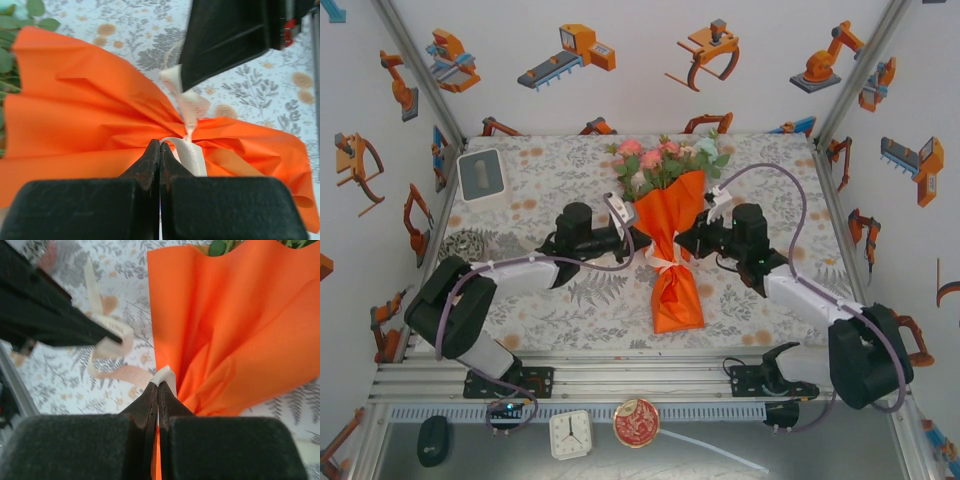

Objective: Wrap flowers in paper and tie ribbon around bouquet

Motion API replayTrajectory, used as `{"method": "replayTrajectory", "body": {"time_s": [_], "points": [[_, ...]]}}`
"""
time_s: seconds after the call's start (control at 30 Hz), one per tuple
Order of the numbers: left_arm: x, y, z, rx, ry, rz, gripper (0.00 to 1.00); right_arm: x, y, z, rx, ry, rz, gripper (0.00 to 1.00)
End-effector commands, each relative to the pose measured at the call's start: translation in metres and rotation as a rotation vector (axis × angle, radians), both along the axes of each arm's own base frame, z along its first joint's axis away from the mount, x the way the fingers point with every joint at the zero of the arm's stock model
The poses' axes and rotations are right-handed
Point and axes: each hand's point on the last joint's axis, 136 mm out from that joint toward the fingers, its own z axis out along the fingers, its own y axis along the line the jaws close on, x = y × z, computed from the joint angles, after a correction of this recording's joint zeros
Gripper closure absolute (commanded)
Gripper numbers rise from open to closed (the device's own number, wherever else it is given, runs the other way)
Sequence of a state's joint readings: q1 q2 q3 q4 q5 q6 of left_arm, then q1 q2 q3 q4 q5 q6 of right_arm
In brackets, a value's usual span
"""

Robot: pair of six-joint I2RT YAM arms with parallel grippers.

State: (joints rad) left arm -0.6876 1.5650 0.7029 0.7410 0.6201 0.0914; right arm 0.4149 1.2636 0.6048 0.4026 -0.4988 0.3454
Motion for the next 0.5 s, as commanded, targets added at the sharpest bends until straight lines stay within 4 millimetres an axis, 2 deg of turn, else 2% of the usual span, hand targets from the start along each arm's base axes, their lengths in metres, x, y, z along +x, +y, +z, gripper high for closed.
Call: {"method": "replayTrajectory", "body": {"time_s": [0.0,0.07,0.13,0.23,0.37,0.47], "points": [[-0.010,0.000,0.018,-0.096,0.008,-0.029,1.00,0.018,0.003,0.018,0.113,0.008,-0.059,1.00],[-0.015,0.004,0.016,-0.074,0.014,-0.024,1.00,0.031,0.007,0.004,0.144,0.089,-0.096,1.00],[-0.018,0.007,0.014,-0.047,0.014,-0.015,1.00,0.035,0.025,-0.003,0.217,0.176,-0.055,1.00],[-0.020,0.008,0.013,-0.010,-0.001,0.006,1.00,0.031,0.058,0.007,0.355,0.210,0.075,0.97],[-0.021,0.006,0.013,-0.001,-0.011,0.016,1.00,0.036,0.062,0.016,0.426,0.207,0.079,0.63],[-0.018,0.002,0.010,0.009,0.001,0.017,1.00,0.036,0.048,0.013,0.391,0.195,0.046,0.57]]}}
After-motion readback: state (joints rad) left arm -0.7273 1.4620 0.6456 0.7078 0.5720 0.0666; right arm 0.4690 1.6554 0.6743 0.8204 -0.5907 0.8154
